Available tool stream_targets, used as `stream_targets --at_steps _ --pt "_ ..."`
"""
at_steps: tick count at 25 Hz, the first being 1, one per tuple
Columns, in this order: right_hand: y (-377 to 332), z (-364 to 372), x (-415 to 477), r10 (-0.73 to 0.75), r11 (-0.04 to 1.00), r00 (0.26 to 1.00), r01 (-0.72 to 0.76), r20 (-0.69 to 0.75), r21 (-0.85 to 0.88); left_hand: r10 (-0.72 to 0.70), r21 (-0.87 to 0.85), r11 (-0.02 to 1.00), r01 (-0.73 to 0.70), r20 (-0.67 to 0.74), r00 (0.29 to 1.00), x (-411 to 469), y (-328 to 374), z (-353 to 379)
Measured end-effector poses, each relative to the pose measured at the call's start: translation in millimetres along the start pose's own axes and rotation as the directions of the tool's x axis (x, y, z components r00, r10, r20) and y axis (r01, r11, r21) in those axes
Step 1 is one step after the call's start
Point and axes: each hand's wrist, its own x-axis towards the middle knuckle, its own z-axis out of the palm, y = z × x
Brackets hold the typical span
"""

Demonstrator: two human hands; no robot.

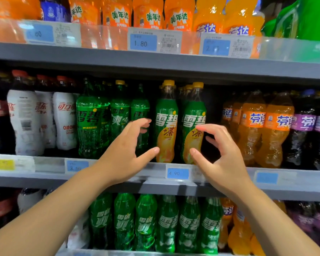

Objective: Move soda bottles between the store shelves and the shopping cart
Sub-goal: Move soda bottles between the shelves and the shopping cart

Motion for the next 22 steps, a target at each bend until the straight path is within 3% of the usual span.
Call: stream_targets --at_steps 8,16,22 --pt "-47 45 -33 -0.068 0.971 0.966 0.006 0.250 0.239 0.047 0.083 0.996 -0.043 -0.041 0.998 -73 -7 -41" --pt "-123 126 -58 -0.094 0.947 0.945 -0.012 0.313 0.320 -0.139 0.199 0.969 0.147 -0.056 0.989 -184 -35 -143" --pt "-234 217 -98 -0.147 0.934 0.909 -0.002 0.389 0.357 -0.255 0.218 0.938 0.270 -0.094 0.962 -298 -70 -258"
